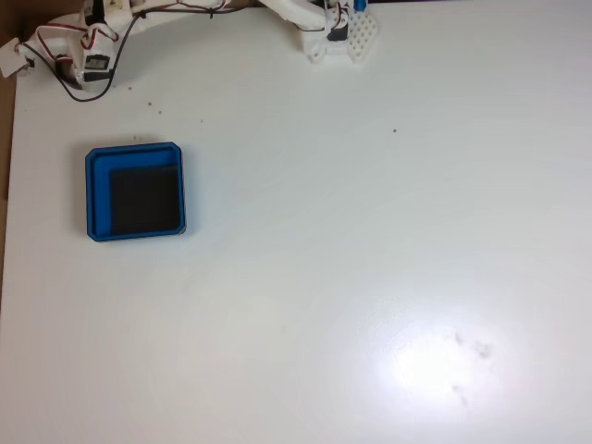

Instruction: Pick the black tape roll and drop it in the blue box

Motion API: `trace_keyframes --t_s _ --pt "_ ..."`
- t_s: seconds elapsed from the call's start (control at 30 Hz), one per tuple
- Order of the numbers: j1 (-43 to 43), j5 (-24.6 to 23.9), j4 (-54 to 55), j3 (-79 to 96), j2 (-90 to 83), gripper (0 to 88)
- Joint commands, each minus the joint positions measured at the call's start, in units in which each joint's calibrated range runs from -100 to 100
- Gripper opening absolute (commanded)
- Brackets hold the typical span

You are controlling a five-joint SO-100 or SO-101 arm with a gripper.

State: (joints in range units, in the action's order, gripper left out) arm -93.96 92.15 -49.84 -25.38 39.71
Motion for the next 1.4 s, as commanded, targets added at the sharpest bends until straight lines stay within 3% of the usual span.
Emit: trace_keyframes --t_s 0.0,0.4,0.9,1.37 --pt "-0.3 0.4 0.5 -3.2 -1.4 1.6" --pt "-0.5 -0.1 -1.4 -3.1 -6.1 1.5" --pt "0.7 -0.2 -27.0 -3.1 -24.9 1.7" --pt "25.6 -0.2 -32.0 -3.1 -35.2 1.8"
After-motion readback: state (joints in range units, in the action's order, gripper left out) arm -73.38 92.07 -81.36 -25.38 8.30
